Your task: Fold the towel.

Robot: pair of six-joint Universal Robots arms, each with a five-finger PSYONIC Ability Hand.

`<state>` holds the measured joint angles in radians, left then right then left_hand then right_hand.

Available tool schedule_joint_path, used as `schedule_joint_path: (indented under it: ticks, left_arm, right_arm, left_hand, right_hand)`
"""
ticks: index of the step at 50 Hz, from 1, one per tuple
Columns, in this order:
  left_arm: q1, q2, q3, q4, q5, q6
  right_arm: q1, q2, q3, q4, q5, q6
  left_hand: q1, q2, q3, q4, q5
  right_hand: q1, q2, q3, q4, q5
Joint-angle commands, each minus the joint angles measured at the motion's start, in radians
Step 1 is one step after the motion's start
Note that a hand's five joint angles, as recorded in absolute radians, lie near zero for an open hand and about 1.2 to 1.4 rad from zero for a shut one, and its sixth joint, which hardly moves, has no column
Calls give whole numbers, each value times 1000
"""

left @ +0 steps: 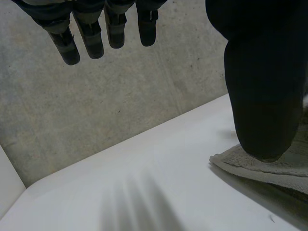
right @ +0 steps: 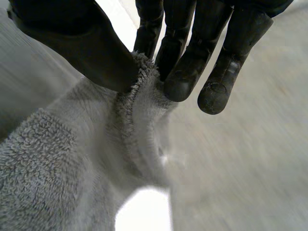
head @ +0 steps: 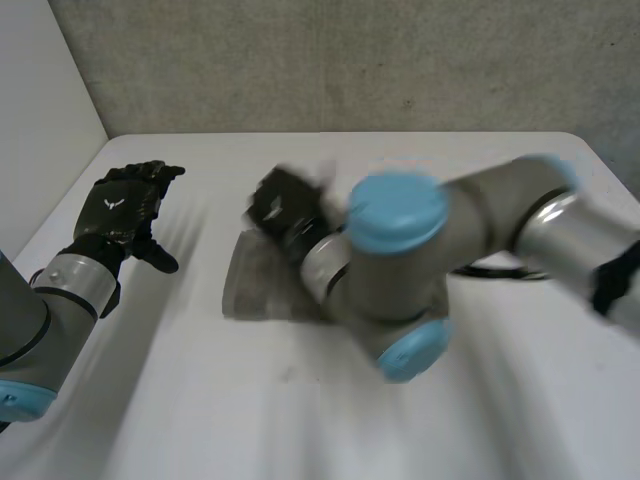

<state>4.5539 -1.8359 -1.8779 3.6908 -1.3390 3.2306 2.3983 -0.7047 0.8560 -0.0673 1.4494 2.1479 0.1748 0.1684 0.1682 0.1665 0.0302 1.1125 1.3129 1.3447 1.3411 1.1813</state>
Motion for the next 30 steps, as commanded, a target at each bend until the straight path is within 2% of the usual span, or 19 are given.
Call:
schedule_joint_path:
  ticks: [1,3,4,5,6,7,9,11,12,13,14,16,17,19,26,28,30]
  left_arm:
    - [-1,0,0,0,0,0]
    - [-3,0,-1,0,1,0]
    - [-3,-2,-1,0,1,0]
    - [-3,-2,-1,0,1,0]
    - [-4,-3,-1,0,1,0]
    - [-4,-3,-1,0,1,0]
    - [-6,-6,-1,0,1,0]
    - [-7,-6,-1,0,1,0]
    - [-9,-6,-1,0,1,0]
    - [-9,-6,-1,0,1,0]
    - [-12,-6,-3,0,1,0]
    - [-12,-6,-3,0,1,0]
    - [-12,-6,-7,1,1,0]
    - [-12,-6,-10,4,3,0]
    - [-13,-14,-17,31,1,0]
    - [-15,-16,-18,37,1,0]
    - [-16,-17,-18,37,1,0]
  right_arm:
    - [70,100,-2,-5,-72,3]
    - [71,100,11,3,-83,6]
    - [71,93,24,3,-86,18]
    - [67,73,41,0,-84,39]
    - [67,73,41,0,-84,40]
    - [58,41,64,-3,-69,76]
    - [47,-6,94,0,-58,125]
    - [0,-106,177,3,-14,263]
    - [-1,-107,178,3,-14,264]
    - [-48,-155,231,3,5,339]
    - [-48,-156,232,3,5,340]
    - [-138,-240,345,4,22,478]
    - [-139,-240,345,4,22,478]
    - [-215,-298,458,3,14,581]
    - [-327,-323,607,-9,9,612]
    - [-335,-314,620,-9,14,604]
    - [-350,-282,630,-12,25,581]
  left_hand:
    - [0,6,6,8,-30]
    - [0,7,7,9,-29]
    - [1,7,7,9,-29]
    - [1,7,7,9,-29]
    - [1,7,7,9,-29]
    - [1,7,7,9,-29]
    - [0,7,7,9,-29]
    - [0,6,6,8,-30]
    - [0,6,6,8,-30]
    - [0,6,6,8,-30]
    - [0,7,7,9,-29]
    - [0,6,6,8,-30]
    - [0,7,7,9,-29]
    - [0,6,6,8,-30]
    - [1,7,7,9,-29]
    - [0,6,6,8,-30]
    - [0,6,6,8,-30]
  right_hand:
    - [284,83,52,55,40]
    - [284,83,52,55,40]
    - [73,-128,-160,-156,-171]
    - [-339,-540,-571,-568,-583]
    - [-343,-544,-576,-572,-587]
    - [-913,-1114,-1145,-1142,-1156]
    - [-938,-1138,-1170,-1167,-1181]
    - [-938,-1138,-1170,-1167,-1181]
    - [-938,-1138,-1170,-1167,-1181]
    - [-938,-1138,-1170,-1167,-1181]
    - [-938,-1138,-1170,-1167,-1181]
    - [-938,-1138,-1170,-1167,-1181]
    - [-938,-1138,-1170,-1167,-1181]
    - [-938,-1138,-1170,-1167,-1181]
    - [-938,-1138,-1170,-1167,-1181]
    - [-878,-1078,-1110,-1106,-1121]
    - [-624,-824,-856,-852,-867]
